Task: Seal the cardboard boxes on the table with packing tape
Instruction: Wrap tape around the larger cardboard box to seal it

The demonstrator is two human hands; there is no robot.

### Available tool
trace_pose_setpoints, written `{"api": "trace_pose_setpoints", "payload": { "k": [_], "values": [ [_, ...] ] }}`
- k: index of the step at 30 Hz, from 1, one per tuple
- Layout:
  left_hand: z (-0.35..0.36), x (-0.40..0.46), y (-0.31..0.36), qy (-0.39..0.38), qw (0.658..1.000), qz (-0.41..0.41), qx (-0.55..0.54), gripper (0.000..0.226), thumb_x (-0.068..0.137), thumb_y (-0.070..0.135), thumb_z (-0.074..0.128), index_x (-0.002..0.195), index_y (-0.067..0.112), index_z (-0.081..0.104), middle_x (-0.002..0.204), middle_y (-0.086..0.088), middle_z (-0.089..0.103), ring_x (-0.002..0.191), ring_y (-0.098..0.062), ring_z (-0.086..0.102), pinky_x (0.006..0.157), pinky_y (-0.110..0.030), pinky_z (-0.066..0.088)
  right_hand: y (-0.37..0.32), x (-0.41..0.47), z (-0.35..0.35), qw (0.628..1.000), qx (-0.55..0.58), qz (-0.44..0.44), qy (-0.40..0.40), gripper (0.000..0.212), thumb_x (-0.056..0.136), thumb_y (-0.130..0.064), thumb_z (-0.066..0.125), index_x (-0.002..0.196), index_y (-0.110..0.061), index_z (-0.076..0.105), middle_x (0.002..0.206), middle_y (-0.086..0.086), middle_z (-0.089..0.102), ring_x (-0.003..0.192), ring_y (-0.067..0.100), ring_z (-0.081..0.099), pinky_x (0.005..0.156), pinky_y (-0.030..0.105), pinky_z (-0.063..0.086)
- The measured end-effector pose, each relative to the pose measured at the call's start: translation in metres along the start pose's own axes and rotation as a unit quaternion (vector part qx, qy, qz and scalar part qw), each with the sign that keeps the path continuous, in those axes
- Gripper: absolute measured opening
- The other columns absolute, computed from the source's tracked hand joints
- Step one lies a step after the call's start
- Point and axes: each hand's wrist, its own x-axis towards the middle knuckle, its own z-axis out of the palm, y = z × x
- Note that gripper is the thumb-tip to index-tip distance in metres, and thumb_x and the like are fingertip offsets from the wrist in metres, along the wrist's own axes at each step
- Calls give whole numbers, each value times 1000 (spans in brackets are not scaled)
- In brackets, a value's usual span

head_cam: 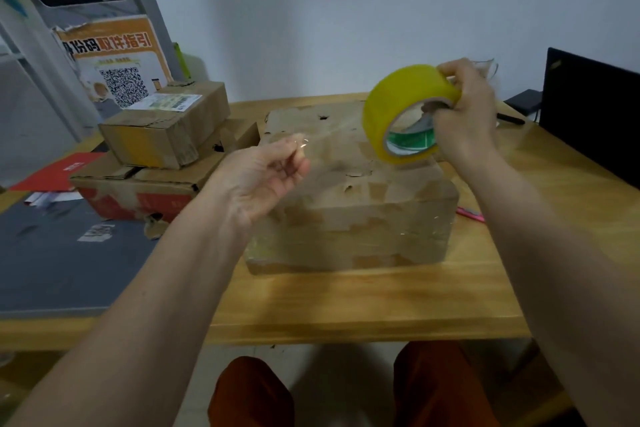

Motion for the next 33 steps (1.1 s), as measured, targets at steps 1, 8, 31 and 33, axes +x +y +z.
{"api": "trace_pose_setpoints", "payload": {
  "k": [1, 8, 31, 33],
  "values": [
    [-1, 3, -1, 2, 1000, -5, 15, 16, 76, 1, 70, 92, -2, 69, 70, -4, 66, 59, -10, 63, 60, -23, 56, 3, -1, 3, 1000, 2, 7, -3, 41, 81, 10, 54, 115, -12, 57, 99, 2, 54, 90, 17, 52, 67, 25, 44],
    [2, 28, -19, 157, 915, 135, 347, 16, 89, 14, 72, 74, 17, 72, 67, 6, 66, 64, -8, 58, 55, -20, 45, 5, -2, 7, 999, -30, -13, 12, 49, 81, 10, 55, 120, -17, 66, 119, 6, 64, 111, 19, 56, 94, 26, 45],
    [25, 53, -33, 201, 533, 190, 800, 20, 95, 15, 61, 114, 10, 57, 132, -13, 46, 77, -21, 44, 69, -35, 35, -9, -1, 10, 939, -238, -230, -100, 59, 75, 17, 48, 126, -9, 62, 106, 20, 53, 105, 37, 45, 70, 32, 27],
    [12, 53, -19, 232, 564, 147, 779, 54, 91, 21, 68, 137, 10, 40, 142, -16, 30, 105, -30, 46, 76, -38, 39, -10, -1, 10, 939, -233, -232, -101, 59, 75, 17, 47, 126, -8, 62, 106, 21, 53, 105, 37, 46, 70, 35, 31]
  ]
}}
